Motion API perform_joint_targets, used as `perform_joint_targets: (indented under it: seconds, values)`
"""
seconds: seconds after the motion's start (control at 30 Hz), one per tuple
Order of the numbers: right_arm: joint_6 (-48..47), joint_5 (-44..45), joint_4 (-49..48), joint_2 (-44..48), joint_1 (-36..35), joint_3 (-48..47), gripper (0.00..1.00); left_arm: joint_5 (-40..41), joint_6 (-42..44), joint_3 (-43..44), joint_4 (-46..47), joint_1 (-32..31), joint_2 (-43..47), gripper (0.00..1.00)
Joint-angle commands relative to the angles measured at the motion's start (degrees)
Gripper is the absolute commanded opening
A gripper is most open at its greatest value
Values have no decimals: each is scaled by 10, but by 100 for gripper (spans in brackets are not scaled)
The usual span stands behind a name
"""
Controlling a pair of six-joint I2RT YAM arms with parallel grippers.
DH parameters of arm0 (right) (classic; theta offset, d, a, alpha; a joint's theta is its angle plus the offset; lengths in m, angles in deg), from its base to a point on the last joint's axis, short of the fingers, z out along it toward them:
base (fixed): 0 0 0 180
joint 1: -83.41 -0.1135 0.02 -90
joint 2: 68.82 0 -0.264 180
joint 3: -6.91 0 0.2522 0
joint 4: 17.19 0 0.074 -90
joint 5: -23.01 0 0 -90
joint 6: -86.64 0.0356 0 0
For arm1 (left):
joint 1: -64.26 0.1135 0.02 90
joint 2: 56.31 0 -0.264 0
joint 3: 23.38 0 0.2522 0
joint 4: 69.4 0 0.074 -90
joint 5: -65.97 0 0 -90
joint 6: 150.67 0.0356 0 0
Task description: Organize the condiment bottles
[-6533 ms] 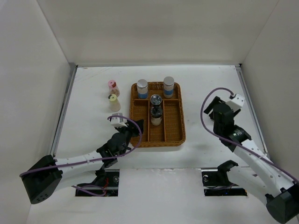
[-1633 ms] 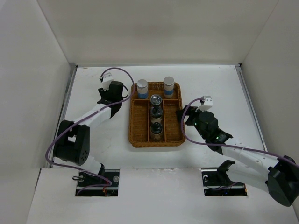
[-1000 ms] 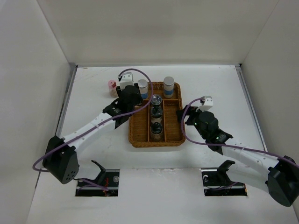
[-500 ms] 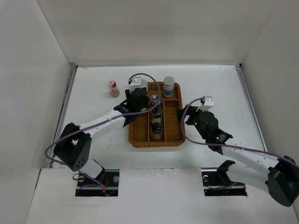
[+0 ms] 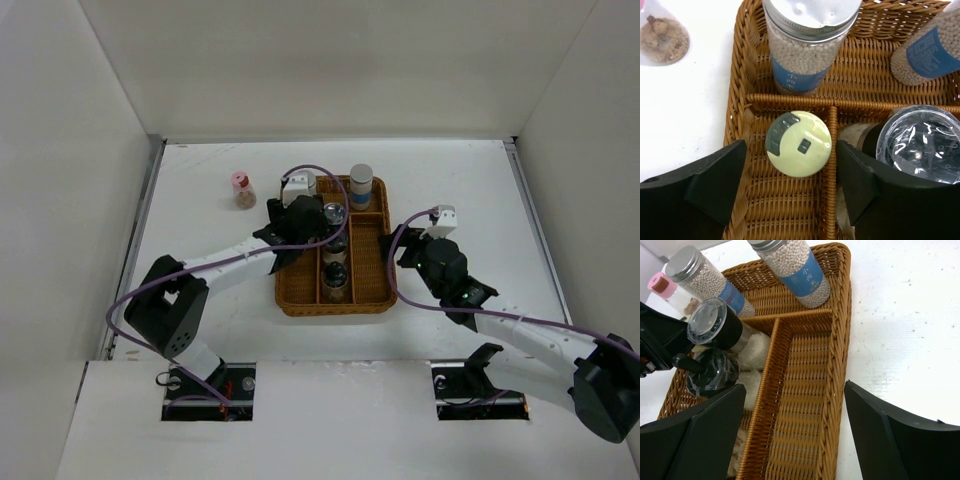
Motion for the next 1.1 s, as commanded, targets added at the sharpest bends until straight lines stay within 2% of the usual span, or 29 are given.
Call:
perform_joint_targets:
  seconds: [0.0, 0.13, 0.27, 0.4, 0.53, 0.7, 0.83, 1.07]
  values:
    - [-8, 9, -21, 6, -10, -24, 87, 26, -6, -16, 17, -6, 46, 74]
    - [-8, 8, -20, 7, -10, -23, 87, 49, -6, -32, 19, -5, 101, 77]
    - [-9, 9, -22, 13, -13, -22, 87, 90, -10, -53, 35, 22, 151, 68]
    - [-7, 8, -20, 10, -13, -22, 87, 74, -40, -43, 56, 87, 154, 64]
    - [-9, 9, -24, 16, -14, -20, 87, 57, -42, 6, 67, 140, 98, 63]
    - [-8, 8, -21, 14, -14, -20, 87, 22, -30, 87, 59, 203, 3, 71]
    - [-5, 5, -22, 8, -14, -20, 88, 21, -4, 151, 39, 226, -67, 72]
    - [-4, 1, -25, 3, -14, -20, 88, 15, 7, 188, 32, 254, -117, 72]
